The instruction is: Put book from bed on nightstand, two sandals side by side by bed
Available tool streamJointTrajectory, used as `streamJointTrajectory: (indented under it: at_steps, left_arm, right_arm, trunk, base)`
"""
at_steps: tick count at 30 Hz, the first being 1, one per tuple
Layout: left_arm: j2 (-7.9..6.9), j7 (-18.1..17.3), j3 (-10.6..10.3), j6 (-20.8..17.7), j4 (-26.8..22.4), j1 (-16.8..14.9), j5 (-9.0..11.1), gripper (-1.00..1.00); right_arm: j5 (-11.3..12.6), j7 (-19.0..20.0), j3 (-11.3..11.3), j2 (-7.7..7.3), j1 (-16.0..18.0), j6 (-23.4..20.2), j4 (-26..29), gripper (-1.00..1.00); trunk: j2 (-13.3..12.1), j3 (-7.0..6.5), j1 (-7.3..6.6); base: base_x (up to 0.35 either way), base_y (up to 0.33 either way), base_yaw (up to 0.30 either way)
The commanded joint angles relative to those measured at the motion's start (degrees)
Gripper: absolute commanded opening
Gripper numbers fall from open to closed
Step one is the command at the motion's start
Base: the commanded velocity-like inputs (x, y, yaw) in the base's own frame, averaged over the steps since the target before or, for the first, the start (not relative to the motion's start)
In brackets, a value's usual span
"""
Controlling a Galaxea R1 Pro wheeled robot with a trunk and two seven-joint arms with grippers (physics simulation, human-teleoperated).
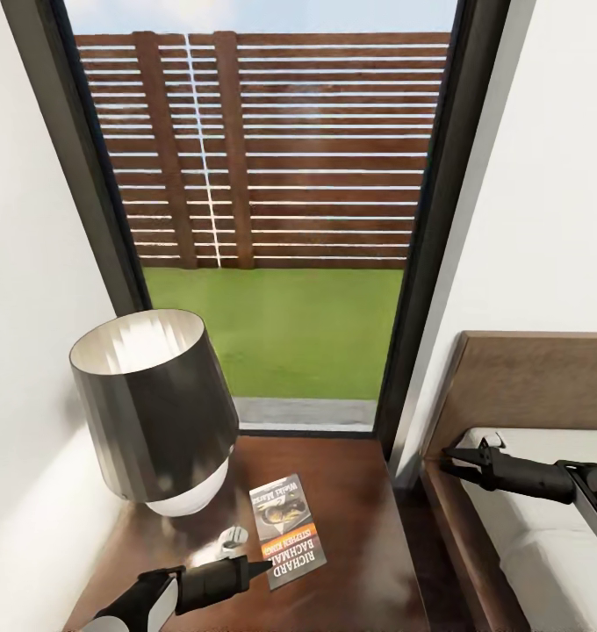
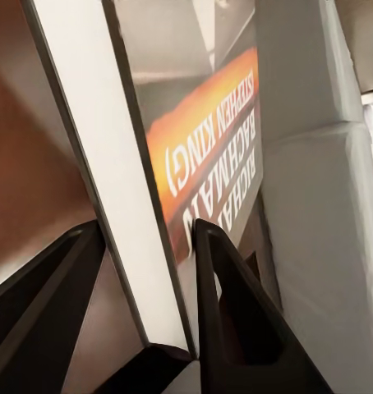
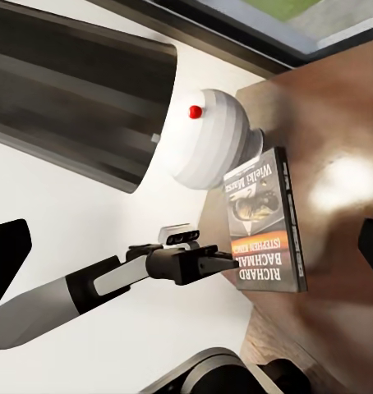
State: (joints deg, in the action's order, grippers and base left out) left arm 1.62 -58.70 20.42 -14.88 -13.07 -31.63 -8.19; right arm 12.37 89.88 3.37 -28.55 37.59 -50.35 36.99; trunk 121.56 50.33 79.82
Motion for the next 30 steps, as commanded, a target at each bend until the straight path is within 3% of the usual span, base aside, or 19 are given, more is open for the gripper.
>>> streamJointTrajectory:
  at_steps: [1, 9, 30]
  left_arm:
    - [0.05, -0.3, 0.5, -0.5, -0.1, 0.0, -0.5, -1.0]
    - [0.05, -0.3, 0.5, -0.5, -0.1, 0.0, -0.5, -1.0]
    - [0.05, -0.3, 0.5, -0.5, -0.1, 0.0, -0.5, -1.0]
  right_arm:
    - [0.1, 0.1, 0.0, -0.03, 0.0, -0.6, 0.0, 1.0]
    - [0.1, 0.1, 0.0, -0.02, 0.0, -0.6, 0.0, 1.0]
    - [0.1, 0.1, 0.0, -0.02, 0.0, -0.6, 0.0, 1.0]
  trunk:
    - [0.4, 0.23, 0.21]
    - [3.6, 1.67, 1.97]
    - [6.4, 2.93, 3.5]
  base:
    - [0.0, 0.0, 0.0]
    - [0.0, 0.0, 0.0]
    - [0.0, 0.0, 0.0]
